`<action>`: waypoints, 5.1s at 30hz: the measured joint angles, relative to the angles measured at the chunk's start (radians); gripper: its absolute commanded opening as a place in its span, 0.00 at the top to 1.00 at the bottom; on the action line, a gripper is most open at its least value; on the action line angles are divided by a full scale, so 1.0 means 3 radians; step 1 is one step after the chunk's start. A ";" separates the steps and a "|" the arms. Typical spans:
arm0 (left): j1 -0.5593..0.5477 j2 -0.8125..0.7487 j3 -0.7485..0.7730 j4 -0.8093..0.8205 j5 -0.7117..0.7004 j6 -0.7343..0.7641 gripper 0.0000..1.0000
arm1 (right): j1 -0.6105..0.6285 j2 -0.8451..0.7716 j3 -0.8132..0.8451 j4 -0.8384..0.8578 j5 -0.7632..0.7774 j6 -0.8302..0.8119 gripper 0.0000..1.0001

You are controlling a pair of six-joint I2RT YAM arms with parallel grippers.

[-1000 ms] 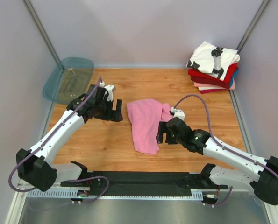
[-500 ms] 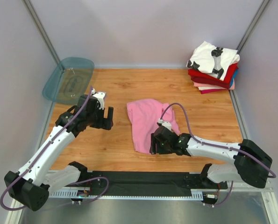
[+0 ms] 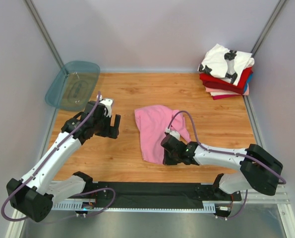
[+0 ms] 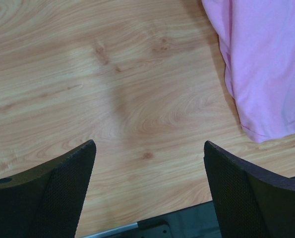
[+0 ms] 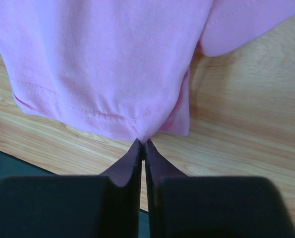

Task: Fold and stack the t-shirts
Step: Flatten the tshirt out

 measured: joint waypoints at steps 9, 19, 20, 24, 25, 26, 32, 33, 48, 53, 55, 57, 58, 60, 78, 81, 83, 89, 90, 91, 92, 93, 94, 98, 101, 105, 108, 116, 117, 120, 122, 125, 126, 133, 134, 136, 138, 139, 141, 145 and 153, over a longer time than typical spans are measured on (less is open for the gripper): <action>0.0000 0.0000 0.0000 -0.0004 -0.0072 0.0001 0.04 | -0.0003 0.0099 0.1024 -0.0655 0.0111 -0.0376 1.00; 0.0000 -0.0107 0.0000 -0.0024 -0.0248 -0.0004 0.05 | -0.0409 0.0861 0.4131 -0.1022 0.0370 -0.1164 1.00; 0.0000 -0.0139 0.0000 -0.0028 -0.0276 -0.0011 0.05 | -0.0434 0.0884 0.4229 -0.0975 0.0356 -0.1189 1.00; 0.0000 -0.0291 0.0000 -0.0046 -0.0440 -0.0033 0.06 | -0.0425 0.1202 0.4641 -0.0862 0.0066 -0.1221 1.00; 0.0000 -0.0343 -0.0001 -0.0050 -0.0493 -0.0041 0.06 | -0.0413 0.1315 0.4737 -0.0832 -0.0015 -0.1219 0.99; 0.0000 -0.0404 -0.0004 -0.0050 -0.0558 -0.0055 0.06 | -0.0394 0.1465 0.4823 -0.0805 -0.0131 -0.1217 1.00; 0.0000 -0.1008 -0.0057 -0.0039 -0.0959 -0.0144 0.10 | -0.0212 0.2061 0.4289 -0.0692 -0.0636 -0.1047 1.00; 0.0000 -0.1157 -0.0078 -0.0015 -0.1012 -0.0151 0.11 | -0.0178 0.2131 0.4136 -0.0643 -0.0738 -0.1010 1.00; 0.0000 -0.1029 -0.0117 0.0047 -0.1151 -0.0242 0.12 | -0.0215 0.2336 0.3979 -0.1123 -0.1233 -0.1259 0.16; 0.0000 -0.0539 -0.0193 0.0088 -0.0855 -0.0495 0.15 | -0.1161 0.1494 0.3216 -0.0977 -0.1062 -0.1279 0.16; -0.0028 -0.0393 -0.0356 0.0123 -0.0740 -0.0636 0.15 | -0.1462 0.1246 0.2969 -0.0959 -0.0988 -0.1287 0.16; -0.0102 -0.0259 -0.0529 0.0173 -0.0679 -0.0771 0.16 | -0.1666 0.1003 0.2689 -0.0924 -0.0968 -0.1288 0.16; -0.0148 -0.0193 -0.0619 0.0189 -0.0664 -0.0833 0.18 | -0.1726 0.0893 0.2557 -0.0917 -0.0971 -0.1288 0.16; -0.0261 -0.0081 -0.0838 0.0263 -0.0655 -0.0958 0.22 | -0.1774 0.0730 0.2358 -0.0902 -0.0978 -0.1289 0.17; -0.0416 -0.0126 -0.1609 0.1116 -0.0617 -0.1105 0.40 | -0.2017 0.0572 0.2110 -0.0868 -0.1125 -0.1411 0.17; -0.0418 0.0178 -0.1513 0.1119 -0.0619 -0.1087 0.47 | -0.2074 0.0572 0.2074 -0.0833 -0.1184 -0.1413 0.17; -0.0422 0.0357 -0.1443 0.1122 -0.0624 -0.1104 0.68 | -0.2132 0.0571 0.2041 -0.0820 -0.1225 -0.1417 0.17; -0.0456 0.0579 -0.1311 0.1094 -0.0693 -0.1086 1.00 | -0.2422 0.0518 0.1892 -0.0759 -0.1361 -0.1418 0.18; -0.0459 0.0576 -0.1298 0.1082 -0.0701 -0.1085 1.00 | -0.2473 0.0504 0.1873 -0.0735 -0.1372 -0.1409 0.18; -0.0460 0.0566 -0.1280 0.1049 -0.0720 -0.1085 1.00 | -0.2523 0.0490 0.1850 -0.0707 -0.1377 -0.1403 0.18; -0.0462 0.0546 -0.1250 0.0971 -0.0765 -0.1085 1.00 | -0.2572 0.0479 0.1826 -0.0684 -0.1373 -0.1390 0.18; -0.0462 0.0504 -0.1219 0.0889 -0.0807 -0.1097 1.00 | -0.2611 0.0478 0.1804 -0.0661 -0.1362 -0.1375 0.19; -0.0463 0.0429 -0.1199 0.0824 -0.0866 -0.1119 1.00 | -0.2641 0.0484 0.1789 -0.0652 -0.1330 -0.1366 0.21; -0.0464 -0.0243 -0.1240 0.0683 -0.1160 -0.1231 1.00 | -0.2679 0.0645 0.1797 -0.0631 -0.1176 -0.1343 0.24; -0.0462 -0.0645 -0.1339 0.0662 -0.1354 -0.1283 1.00 | -0.2679 0.0905 0.1834 -0.0633 -0.1069 -0.1335 0.30; -0.0462 -0.0792 -0.1490 0.0682 -0.1447 -0.1311 1.00 | -0.2679 0.1208 0.1888 -0.0637 -0.0954 -0.1319 0.35; -0.0462 -0.0746 -0.1591 0.0687 -0.1451 -0.1314 1.00 | -0.2679 0.1339 0.1891 -0.0638 -0.0860 -0.1307 0.41; -0.0462 -0.0838 -0.1631 0.0757 -0.1453 -0.1312 1.00 | -0.2678 0.1747 0.2084 -0.0617 -0.0781 -0.1284 0.49; -0.0462 -0.0844 -0.1633 0.0764 -0.1453 -0.1311 1.00 | -0.2673 0.1797 0.2117 -0.0615 -0.0774 -0.1282 0.49; -0.0462 -0.0843 -0.1642 0.0777 -0.1453 -0.1312 1.00 | -0.2650 0.1902 0.2243 -0.0617 -0.0752 -0.1279 0.49; -0.0462 -0.0842 -0.1647 0.0777 -0.1453 -0.1311 1.00 | -0.2625 0.1967 0.2318 -0.0608 -0.0740 -0.1279 0.50; -0.0462 -0.0843 -0.1647 0.0779 -0.1453 -0.1311 1.00 | -0.2586 0.2033 0.2389 -0.0582 -0.0731 -0.1280 0.61; -0.0462 -0.0843 -0.1647 0.0781 -0.1453 -0.1312 1.00 | -0.2574 0.2043 0.2402 -0.0580 -0.0729 -0.1282 0.65; -0.0440 -0.0843 -0.1651 0.0807 -0.1453 -0.1312 1.00 | -0.2544 0.2060 0.2374 -0.0549 -0.0717 -0.1274 1.00; -0.0435 -0.0841 -0.1652 0.0810 -0.1455 -0.1312 1.00 | -0.2542 0.2060 0.2374 -0.0542 -0.0716 -0.1275 1.00; -0.0423 -0.0835 -0.1653 0.0814 -0.1455 -0.1312 1.00 | -0.2539 0.2060 0.2374 -0.0535 -0.0717 -0.1278 1.00; -0.0412 -0.0833 -0.1653 0.0816 -0.1453 -0.1312 1.00 | -0.2539 0.2057 0.2374 -0.0529 -0.0715 -0.1280 1.00; -0.0406 -0.0830 -0.1653 0.0821 -0.1453 -0.1312 1.00 | -0.2539 0.2054 0.2374 -0.0530 -0.0707 -0.1282 1.00; -0.0389 -0.0814 -0.1651 0.0837 -0.1452 -0.1297 1.00 | -0.2536 0.2024 0.2374 -0.0561 -0.0662 -0.1288 1.00; -0.0374 -0.0619 -0.1378 0.0657 -0.1413 -0.1258 1.00 | -0.2533 0.1754 0.2396 -0.0806 -0.0473 -0.1366 1.00; -0.0370 -0.0629 0.0097 0.0300 -0.1123 -0.0819 1.00 | -0.2532 0.0415 0.2825 -0.1157 -0.0242 -0.1558 1.00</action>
